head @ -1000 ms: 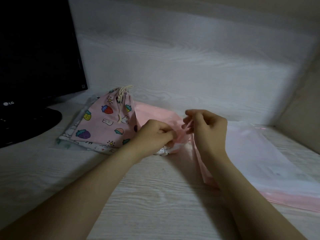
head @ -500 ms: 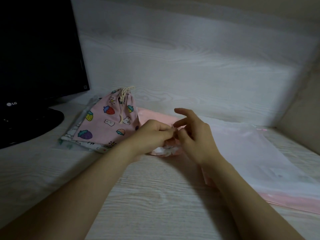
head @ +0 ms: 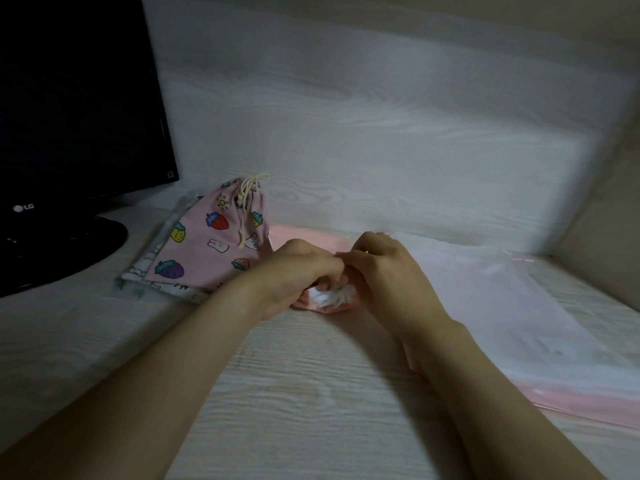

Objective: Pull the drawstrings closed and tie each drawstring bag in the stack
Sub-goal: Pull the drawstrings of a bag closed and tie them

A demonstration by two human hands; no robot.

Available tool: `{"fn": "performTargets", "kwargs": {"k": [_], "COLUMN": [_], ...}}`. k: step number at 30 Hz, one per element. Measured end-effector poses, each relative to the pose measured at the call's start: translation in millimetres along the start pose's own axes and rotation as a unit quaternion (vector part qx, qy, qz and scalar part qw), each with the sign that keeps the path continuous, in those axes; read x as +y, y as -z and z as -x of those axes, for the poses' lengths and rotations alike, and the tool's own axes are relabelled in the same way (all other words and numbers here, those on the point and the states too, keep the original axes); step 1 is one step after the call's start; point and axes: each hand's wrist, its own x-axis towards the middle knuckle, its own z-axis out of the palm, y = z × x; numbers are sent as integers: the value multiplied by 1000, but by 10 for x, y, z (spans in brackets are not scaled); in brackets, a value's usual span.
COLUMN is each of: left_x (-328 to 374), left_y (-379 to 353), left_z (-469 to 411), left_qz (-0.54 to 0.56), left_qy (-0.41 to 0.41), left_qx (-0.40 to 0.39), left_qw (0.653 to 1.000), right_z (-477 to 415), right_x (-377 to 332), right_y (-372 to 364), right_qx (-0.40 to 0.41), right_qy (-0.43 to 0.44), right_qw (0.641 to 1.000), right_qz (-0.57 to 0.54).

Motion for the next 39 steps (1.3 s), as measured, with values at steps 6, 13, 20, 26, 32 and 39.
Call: {"fn": "performTargets", "kwargs": {"k": [6, 13, 20, 26, 32, 39], "left_x": [-83, -100, -97, -46, -61, -46], "left_y": [24, 16, 10, 0, -63, -21], "left_z": [-50, -92, -78, -18, -19, -49], "left_qz": [-94, -224, -241, -263, -223, -219], "left_qy": [-76, -266, -319, -317, -289, -254], "left_qx": [160, 183, 218, 199, 182, 214], "left_qw": [980, 920, 890, 889, 913, 917], "right_z": [25, -5, -35, -37, -29, -48], "right_x": [-45, -73, -111, -96, -107, -104], "right_y": [-14, 3, 82, 81, 80, 21], "right_qx": [6, -6, 19, 32, 37, 71], "right_qy": [-84, -254, -293, -312, -312, -336], "right_qw": [989, 897, 841, 809, 801, 806], "right_qz": [-123, -362, -454, -498, -509, -482]}}
